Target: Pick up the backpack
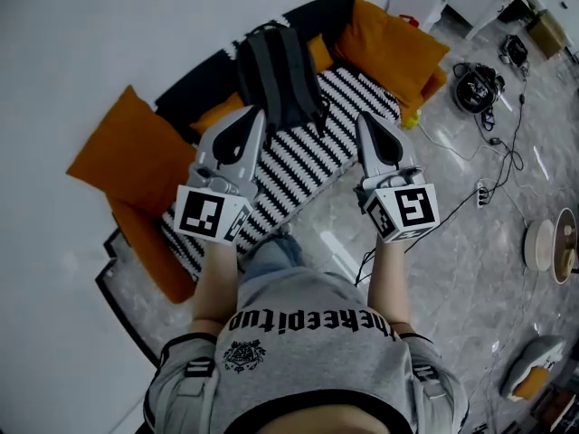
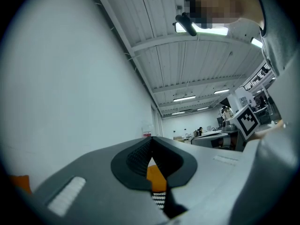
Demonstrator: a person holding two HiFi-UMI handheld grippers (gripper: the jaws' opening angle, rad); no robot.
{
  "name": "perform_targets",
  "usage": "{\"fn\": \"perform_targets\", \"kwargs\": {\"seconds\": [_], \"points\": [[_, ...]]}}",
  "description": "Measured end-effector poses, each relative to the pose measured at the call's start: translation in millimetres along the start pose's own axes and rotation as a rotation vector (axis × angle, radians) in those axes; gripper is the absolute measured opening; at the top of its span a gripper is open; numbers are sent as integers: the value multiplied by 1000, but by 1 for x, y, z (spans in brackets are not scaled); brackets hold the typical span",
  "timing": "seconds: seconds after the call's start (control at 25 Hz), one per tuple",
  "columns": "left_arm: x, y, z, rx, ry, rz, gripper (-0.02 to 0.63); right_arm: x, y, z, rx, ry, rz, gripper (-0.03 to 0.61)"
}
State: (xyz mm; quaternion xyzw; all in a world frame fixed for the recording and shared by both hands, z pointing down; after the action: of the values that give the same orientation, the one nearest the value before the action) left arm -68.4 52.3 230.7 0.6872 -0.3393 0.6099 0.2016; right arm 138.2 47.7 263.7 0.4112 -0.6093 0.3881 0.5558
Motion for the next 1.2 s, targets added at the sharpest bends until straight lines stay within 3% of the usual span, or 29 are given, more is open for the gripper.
{"fn": "perform_targets", "kwargs": {"seconds": [0.72, 1.2], "points": [[19, 91, 31, 41, 0, -9, 15, 7, 10, 89, 42, -1, 1, 2], [28, 116, 37, 80, -23, -43, 15, 7, 18, 101, 91, 17, -24, 2]]}}
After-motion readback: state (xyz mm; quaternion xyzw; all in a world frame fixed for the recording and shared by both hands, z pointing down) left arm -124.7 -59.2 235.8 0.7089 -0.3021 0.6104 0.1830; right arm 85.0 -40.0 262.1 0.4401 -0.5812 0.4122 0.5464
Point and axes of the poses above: the fingertips, and each gripper's own axes: z forward along the fingers, y to its left, x out of its underside, the point moved 5 cm from there along -z, backward along the fingers, and after that the axes turned 8 degrees about x, right-handed, at the moved point
